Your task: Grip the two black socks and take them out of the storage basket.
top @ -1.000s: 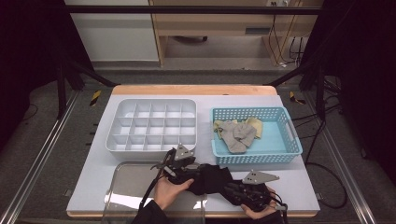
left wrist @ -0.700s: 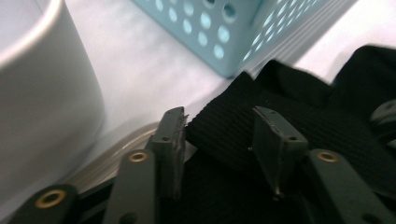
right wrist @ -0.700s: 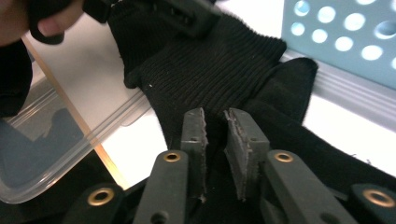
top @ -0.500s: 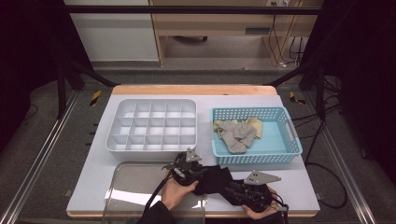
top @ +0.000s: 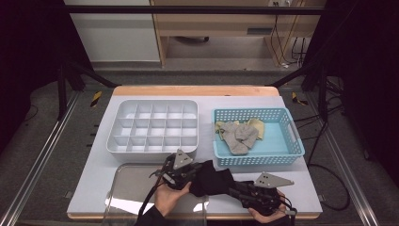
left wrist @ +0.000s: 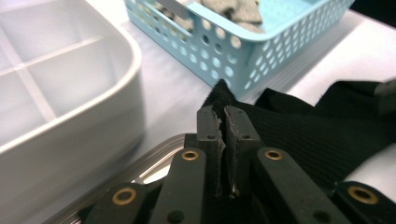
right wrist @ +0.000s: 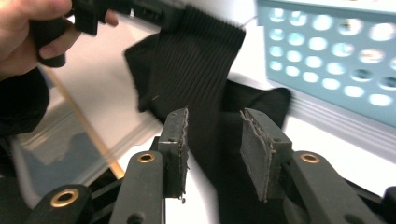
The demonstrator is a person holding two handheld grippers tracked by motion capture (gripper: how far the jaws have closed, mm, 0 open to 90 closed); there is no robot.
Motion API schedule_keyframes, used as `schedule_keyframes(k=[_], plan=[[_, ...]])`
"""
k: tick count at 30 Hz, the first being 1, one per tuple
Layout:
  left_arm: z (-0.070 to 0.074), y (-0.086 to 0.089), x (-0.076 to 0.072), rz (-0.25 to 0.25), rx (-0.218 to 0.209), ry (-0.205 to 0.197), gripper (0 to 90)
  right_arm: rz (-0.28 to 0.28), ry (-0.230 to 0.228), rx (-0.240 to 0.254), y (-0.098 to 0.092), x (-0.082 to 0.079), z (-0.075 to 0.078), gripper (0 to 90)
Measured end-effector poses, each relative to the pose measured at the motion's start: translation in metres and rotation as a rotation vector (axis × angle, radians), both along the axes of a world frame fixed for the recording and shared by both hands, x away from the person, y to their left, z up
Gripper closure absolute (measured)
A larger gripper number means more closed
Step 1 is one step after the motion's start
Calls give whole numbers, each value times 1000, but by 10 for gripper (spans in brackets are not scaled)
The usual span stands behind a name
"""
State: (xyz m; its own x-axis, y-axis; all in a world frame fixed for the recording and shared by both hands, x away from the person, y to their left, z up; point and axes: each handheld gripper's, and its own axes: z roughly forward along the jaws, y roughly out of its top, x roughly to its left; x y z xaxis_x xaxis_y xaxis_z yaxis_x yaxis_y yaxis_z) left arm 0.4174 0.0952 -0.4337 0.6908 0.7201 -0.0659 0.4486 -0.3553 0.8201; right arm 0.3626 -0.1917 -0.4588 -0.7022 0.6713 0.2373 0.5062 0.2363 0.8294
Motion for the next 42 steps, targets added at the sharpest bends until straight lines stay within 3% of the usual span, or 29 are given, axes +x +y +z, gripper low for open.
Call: schedule_keyframes(k=[6,8,11,15,17,23,29,30,33,37,42], plan=[[-4,17,-12,25,-3,-19,845,4,-10,-56,9,3,-10,604],[-5,23,-14,38,-4,-28,844,9,4,-62,8,5,-11,667],[-6,31,-14,47,-25,-17,844,34,24,-68,5,4,-7,871],[-8,36,-18,47,-30,-13,842,33,-14,-51,5,7,6,890],[-10,37,-19,48,-24,-13,840,12,-41,-66,7,13,11,889],[-22,36,-17,60,6,6,838,-114,-98,-197,19,41,1,812],[-26,36,-18,66,28,5,837,-127,-132,-163,11,36,9,751],[-27,37,-18,69,35,10,836,-144,-154,-129,1,30,18,719],[-28,39,-19,72,39,20,836,-150,-164,-91,-15,22,27,685],[-28,41,-19,71,32,14,835,-152,-149,-52,-30,15,22,658],[-29,41,-19,71,29,17,835,-91,-116,-38,-34,9,7,617]])
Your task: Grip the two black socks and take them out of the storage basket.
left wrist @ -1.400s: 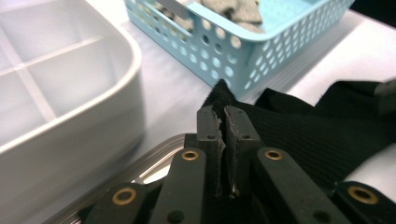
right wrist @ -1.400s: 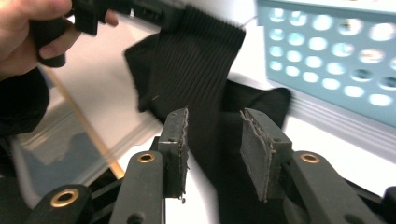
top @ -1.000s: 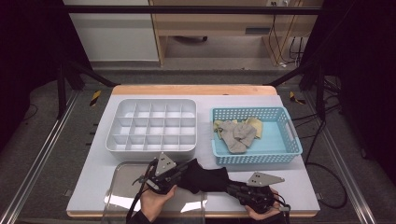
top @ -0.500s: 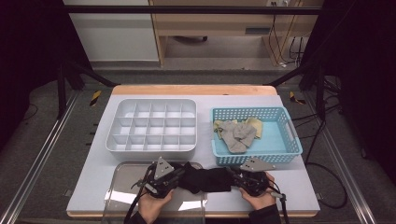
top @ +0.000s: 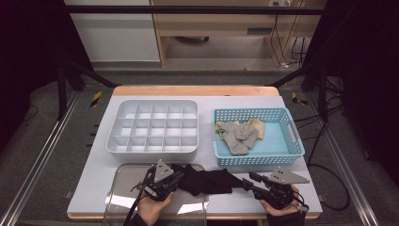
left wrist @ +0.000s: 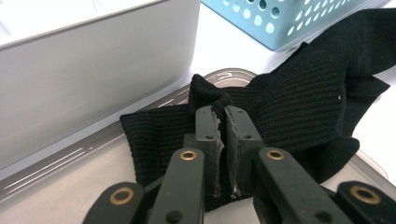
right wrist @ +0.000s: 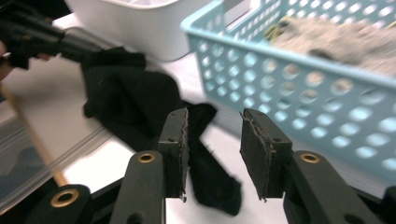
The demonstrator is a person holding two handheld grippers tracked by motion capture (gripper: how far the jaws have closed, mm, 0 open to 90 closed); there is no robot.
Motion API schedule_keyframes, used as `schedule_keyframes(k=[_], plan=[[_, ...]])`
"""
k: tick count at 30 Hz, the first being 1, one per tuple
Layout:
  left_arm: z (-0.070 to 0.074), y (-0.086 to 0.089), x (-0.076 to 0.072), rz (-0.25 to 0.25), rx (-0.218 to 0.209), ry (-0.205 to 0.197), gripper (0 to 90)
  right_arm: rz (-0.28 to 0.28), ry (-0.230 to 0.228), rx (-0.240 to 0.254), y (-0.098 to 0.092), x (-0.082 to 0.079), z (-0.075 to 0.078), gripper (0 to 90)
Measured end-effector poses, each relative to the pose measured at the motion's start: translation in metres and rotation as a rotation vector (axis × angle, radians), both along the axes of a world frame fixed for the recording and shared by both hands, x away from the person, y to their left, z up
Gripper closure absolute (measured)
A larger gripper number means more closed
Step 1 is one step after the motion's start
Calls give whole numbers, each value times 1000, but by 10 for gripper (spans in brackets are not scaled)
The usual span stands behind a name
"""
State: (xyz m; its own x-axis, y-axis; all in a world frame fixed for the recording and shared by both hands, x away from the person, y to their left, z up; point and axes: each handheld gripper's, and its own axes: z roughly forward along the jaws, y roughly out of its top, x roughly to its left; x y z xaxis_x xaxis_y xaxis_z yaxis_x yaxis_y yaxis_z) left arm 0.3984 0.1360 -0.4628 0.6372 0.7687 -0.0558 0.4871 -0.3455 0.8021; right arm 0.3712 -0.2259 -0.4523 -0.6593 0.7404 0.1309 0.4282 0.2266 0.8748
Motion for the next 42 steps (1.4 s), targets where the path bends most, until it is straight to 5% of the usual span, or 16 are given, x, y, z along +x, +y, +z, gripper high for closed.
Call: schedule_keyframes(k=[2,5,8,13,19,23,27,30,34,39,42], plan=[[0,0,0,0,-2,-1,834,25,10,-13,2,-1,-3,629],[1,2,0,3,-11,0,833,63,60,-50,7,0,-6,817],[2,4,0,5,-14,-2,833,77,60,-52,8,0,0,880],[3,9,-1,5,-24,7,831,-57,78,-65,10,19,1,862],[0,8,0,1,-10,15,829,-151,-13,-171,25,29,-8,755],[0,9,0,3,-11,15,828,-178,-89,-123,20,17,6,728],[-1,8,0,4,-8,18,827,-105,-102,-69,27,1,16,748],[-2,8,0,5,-9,20,827,-40,-57,-51,38,-4,10,769],[-2,8,-1,3,-7,17,826,31,26,-100,65,-3,-17,749],[-2,8,-1,3,-6,19,826,32,43,-144,77,2,-30,707],[-3,8,-1,6,-5,20,826,31,53,-196,84,4,-36,760]])
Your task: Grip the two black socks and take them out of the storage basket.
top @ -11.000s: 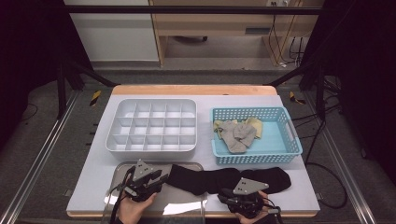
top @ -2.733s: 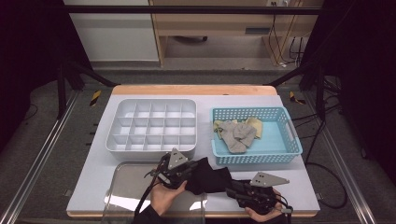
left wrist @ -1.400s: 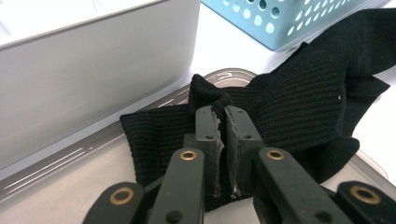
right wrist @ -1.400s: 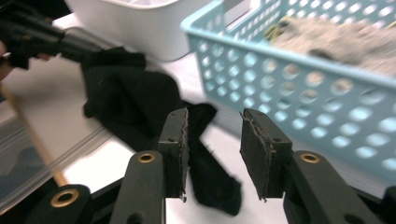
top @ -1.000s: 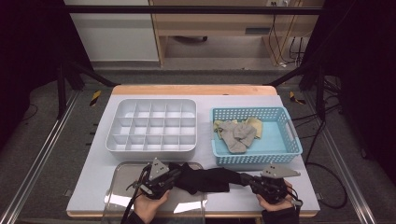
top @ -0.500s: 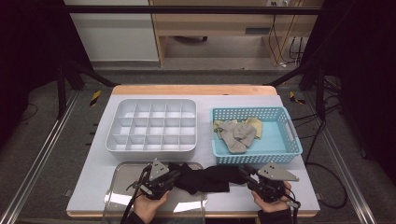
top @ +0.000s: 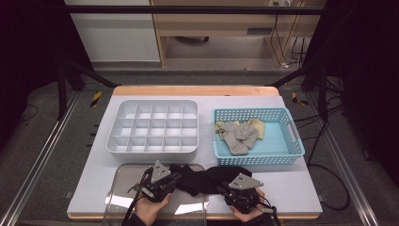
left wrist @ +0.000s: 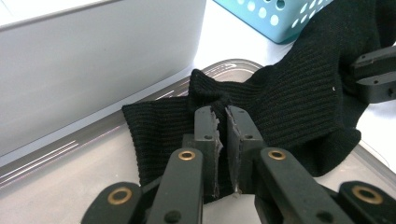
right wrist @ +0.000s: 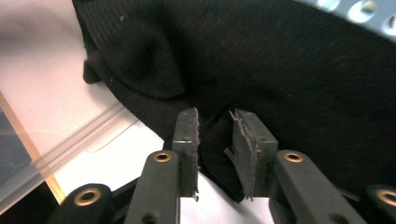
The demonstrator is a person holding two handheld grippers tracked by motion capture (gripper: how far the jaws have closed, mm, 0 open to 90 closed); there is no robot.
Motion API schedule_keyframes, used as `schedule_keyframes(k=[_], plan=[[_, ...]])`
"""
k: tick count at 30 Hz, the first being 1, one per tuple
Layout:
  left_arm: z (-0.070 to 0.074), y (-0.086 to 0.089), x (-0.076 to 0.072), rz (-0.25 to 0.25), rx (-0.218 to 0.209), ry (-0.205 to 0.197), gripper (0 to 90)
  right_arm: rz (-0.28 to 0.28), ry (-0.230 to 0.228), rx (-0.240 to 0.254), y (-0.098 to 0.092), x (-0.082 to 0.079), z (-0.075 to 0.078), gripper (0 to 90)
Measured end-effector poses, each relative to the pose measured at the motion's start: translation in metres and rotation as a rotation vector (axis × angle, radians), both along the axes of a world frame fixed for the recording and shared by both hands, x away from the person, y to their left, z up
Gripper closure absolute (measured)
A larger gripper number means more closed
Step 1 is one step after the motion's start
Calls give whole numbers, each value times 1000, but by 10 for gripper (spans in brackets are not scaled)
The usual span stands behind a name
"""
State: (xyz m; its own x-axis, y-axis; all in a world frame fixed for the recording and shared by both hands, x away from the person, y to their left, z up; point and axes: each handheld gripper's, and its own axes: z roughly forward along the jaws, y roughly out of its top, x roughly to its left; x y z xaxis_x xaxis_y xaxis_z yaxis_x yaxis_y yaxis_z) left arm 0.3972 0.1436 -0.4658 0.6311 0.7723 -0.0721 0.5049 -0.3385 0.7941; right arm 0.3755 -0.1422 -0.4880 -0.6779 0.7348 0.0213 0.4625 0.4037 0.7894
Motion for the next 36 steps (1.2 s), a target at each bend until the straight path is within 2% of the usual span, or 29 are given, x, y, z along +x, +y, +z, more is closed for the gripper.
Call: schedule_keyframes(k=[2,5,9,11,14,15,16,17,18,19,23,25,28,30,32,34,36], plan=[[-1,0,0,2,2,3,826,-3,-1,-21,-1,0,2,859],[-1,1,1,2,5,9,825,-20,16,-7,-9,-1,5,887],[-2,1,2,10,13,15,825,-70,10,63,-29,-6,13,886],[-3,1,2,15,10,18,826,-107,22,89,-41,-9,15,885],[-3,1,2,13,4,23,826,-179,81,133,-58,-11,14,885],[-3,1,2,13,4,23,825,-197,101,132,-61,-12,12,885],[-3,1,2,11,6,22,825,-197,101,132,-61,-12,12,885],[-4,0,2,4,12,22,825,-214,141,113,-63,-10,9,879],[-4,0,2,4,12,22,825,-214,141,113,-63,-10,9,879],[-3,0,2,4,7,20,825,-219,146,91,-61,-9,7,806],[1,4,2,-1,-21,6,823,-206,79,110,-60,-9,9,732],[1,5,3,5,-25,8,820,-184,67,122,-58,-9,10,718],[-1,6,4,5,-22,18,820,-157,39,107,-52,-8,10,705],[0,6,4,2,-18,14,820,-171,3,114,-54,-6,13,705],[0,6,5,5,-18,13,820,-217,-18,125,-60,-2,17,703],[-1,6,5,10,-22,14,820,-245,-6,120,-67,4,15,699],[-1,6,6,11,-20,14,820,-232,16,114,-69,9,10,699]])
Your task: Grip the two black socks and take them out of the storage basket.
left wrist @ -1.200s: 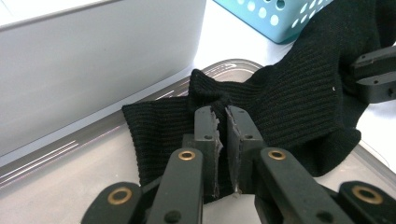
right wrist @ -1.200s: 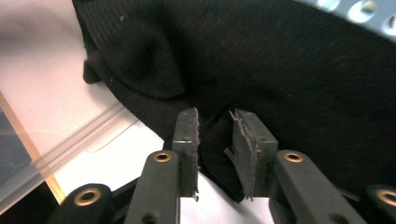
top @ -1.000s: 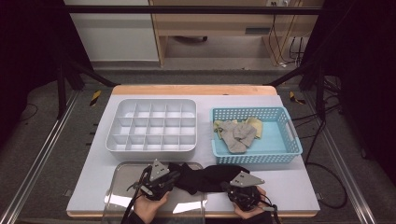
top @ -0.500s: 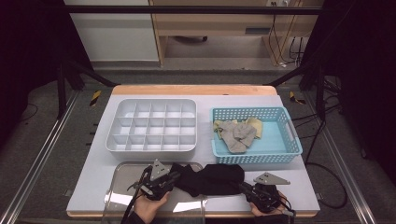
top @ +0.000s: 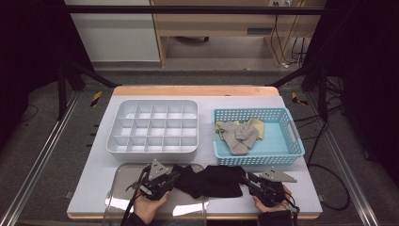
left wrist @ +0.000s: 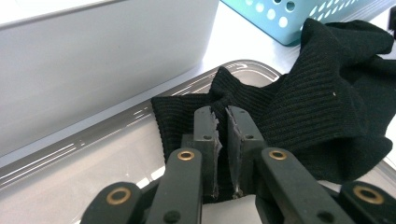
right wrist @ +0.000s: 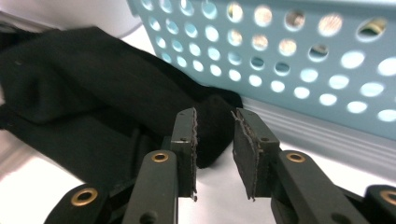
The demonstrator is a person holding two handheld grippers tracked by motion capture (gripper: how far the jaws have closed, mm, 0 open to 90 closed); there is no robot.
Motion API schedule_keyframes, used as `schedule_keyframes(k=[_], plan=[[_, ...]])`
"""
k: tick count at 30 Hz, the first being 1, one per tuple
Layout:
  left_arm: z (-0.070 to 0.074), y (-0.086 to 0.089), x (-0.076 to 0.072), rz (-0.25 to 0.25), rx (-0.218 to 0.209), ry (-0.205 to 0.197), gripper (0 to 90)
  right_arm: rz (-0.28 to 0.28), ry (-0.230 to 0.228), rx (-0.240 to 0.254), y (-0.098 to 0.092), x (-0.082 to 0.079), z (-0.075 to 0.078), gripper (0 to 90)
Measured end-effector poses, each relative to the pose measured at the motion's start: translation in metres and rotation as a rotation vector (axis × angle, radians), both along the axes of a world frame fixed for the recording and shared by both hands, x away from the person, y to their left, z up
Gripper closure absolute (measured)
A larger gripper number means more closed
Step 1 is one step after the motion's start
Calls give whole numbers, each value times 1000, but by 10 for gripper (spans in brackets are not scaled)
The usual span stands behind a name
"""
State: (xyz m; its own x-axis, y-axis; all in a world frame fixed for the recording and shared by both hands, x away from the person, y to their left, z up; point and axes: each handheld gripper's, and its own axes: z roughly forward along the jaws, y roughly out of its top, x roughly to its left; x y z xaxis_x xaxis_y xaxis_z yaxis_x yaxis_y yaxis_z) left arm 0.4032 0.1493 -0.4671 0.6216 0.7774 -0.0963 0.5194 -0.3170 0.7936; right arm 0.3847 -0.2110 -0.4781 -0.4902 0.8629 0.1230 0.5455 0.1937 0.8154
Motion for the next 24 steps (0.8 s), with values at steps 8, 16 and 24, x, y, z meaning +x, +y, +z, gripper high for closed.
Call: schedule_keyframes(k=[8,16,24], plan=[[1,0,0,3,-4,-4,821,96,19,-29,8,6,-3,900],[6,4,1,8,-44,-7,822,98,-60,28,0,-4,12,863],[10,5,1,3,-64,-9,824,147,-3,-57,14,8,-6,824]])
